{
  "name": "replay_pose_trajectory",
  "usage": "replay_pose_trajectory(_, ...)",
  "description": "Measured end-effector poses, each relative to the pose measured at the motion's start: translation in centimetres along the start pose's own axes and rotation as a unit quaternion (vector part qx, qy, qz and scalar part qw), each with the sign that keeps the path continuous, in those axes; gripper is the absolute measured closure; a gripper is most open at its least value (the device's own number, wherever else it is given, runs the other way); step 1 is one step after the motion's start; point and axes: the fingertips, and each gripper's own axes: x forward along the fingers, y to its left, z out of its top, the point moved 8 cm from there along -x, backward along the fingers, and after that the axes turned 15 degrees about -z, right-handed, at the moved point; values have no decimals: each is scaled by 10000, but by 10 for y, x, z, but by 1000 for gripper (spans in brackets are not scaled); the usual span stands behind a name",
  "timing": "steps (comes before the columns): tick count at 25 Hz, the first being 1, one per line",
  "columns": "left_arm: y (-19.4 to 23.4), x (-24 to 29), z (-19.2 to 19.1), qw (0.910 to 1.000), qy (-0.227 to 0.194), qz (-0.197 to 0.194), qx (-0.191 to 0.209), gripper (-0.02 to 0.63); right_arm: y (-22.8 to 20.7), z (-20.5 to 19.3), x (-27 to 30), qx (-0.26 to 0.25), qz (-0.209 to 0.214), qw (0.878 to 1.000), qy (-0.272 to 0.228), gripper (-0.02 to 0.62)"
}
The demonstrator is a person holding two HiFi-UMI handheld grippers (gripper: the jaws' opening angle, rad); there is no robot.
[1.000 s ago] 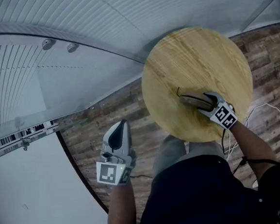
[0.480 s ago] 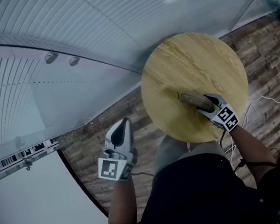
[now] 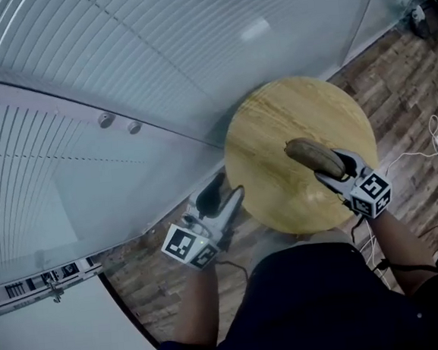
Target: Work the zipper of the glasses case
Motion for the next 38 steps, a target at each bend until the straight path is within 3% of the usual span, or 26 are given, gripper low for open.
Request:
replay_pose_trajectory(4,3,25,-9,9982,-30,-481,-364,362,10,38,-16,198,-92,9988,-449,307)
replay_pose_trajectory(7,6,49,-16,9918,-156,-930,-867,309,13,55,-33,272,-11,9964,-800,307)
replay_pose_trajectory(9,4,66,-22,9879,-111,-1237,-932,264,14,61,-45,378,33,9945,-981,307)
replay_pose_trajectory(13,-18,93,-17,9802,-200,-1549,-1220,264,24,78,-72,392,257,9906,-1282,307)
replay_pose_trajectory(18,-44,109,-21,9606,-617,-2079,-1740,264,48,83,-78,464,731,9848,-1509,305)
replay_pose_trajectory(21,-61,109,-12,9522,-748,-2408,-1725,264,61,85,-84,502,946,9816,-1579,305)
replay_pose_trajectory(30,-88,112,15,9406,-889,-3023,-1262,264,88,87,-81,769,1712,9657,-1797,305)
replay_pose_trajectory(33,-95,116,30,9418,-955,-3079,-950,264,92,93,-81,912,1894,9588,-1913,305)
replay_pose_trajectory(38,-103,121,32,9537,-774,-2849,-568,278,93,85,-78,1486,2169,9436,-2013,303)
